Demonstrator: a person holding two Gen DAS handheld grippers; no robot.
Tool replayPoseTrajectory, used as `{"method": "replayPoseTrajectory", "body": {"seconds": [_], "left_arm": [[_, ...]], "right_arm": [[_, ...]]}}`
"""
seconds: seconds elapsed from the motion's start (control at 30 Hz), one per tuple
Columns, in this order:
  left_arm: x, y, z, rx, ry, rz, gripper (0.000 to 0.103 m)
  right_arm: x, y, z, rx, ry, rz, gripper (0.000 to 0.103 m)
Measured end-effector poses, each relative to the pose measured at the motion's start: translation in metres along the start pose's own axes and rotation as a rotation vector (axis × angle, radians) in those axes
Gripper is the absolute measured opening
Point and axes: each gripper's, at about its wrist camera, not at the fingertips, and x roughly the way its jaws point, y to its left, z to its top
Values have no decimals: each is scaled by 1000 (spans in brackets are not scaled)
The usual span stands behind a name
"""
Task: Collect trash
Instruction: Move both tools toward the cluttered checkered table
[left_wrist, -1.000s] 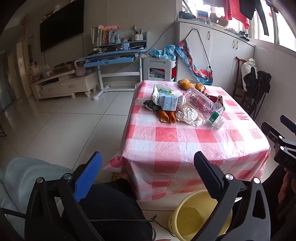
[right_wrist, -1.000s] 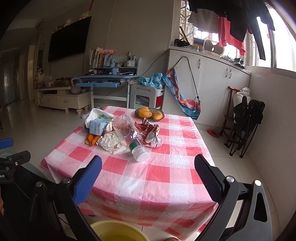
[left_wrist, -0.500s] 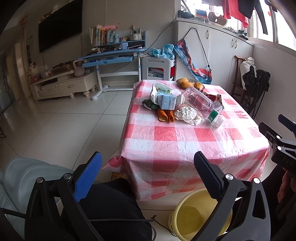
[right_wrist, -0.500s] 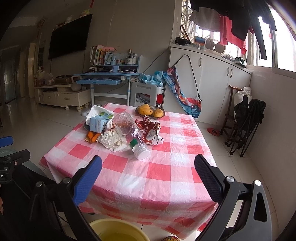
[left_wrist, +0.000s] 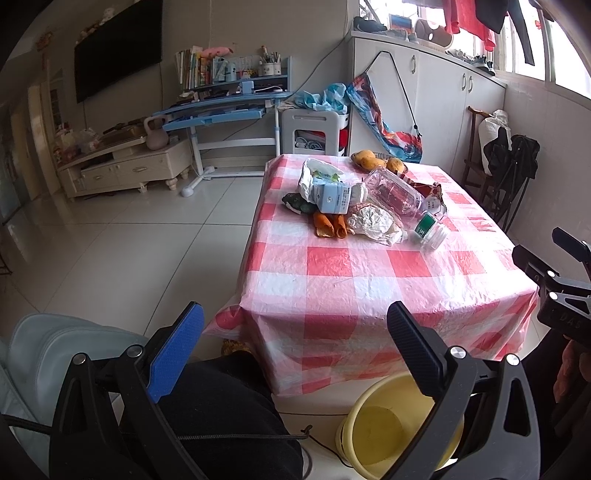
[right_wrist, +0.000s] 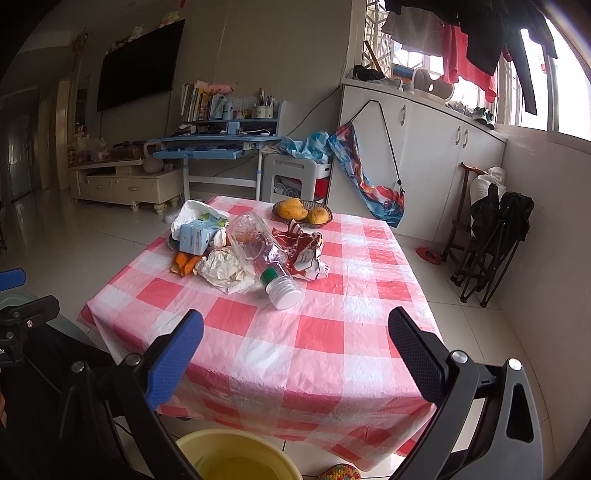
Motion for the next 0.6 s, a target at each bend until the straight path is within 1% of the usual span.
{"method": "replayPoseTrajectory", "body": {"seconds": [0.6], "left_arm": [[1, -1, 0, 1, 1, 2, 96]], "right_arm": [[2, 2, -2, -11, 13, 2, 96]]}}
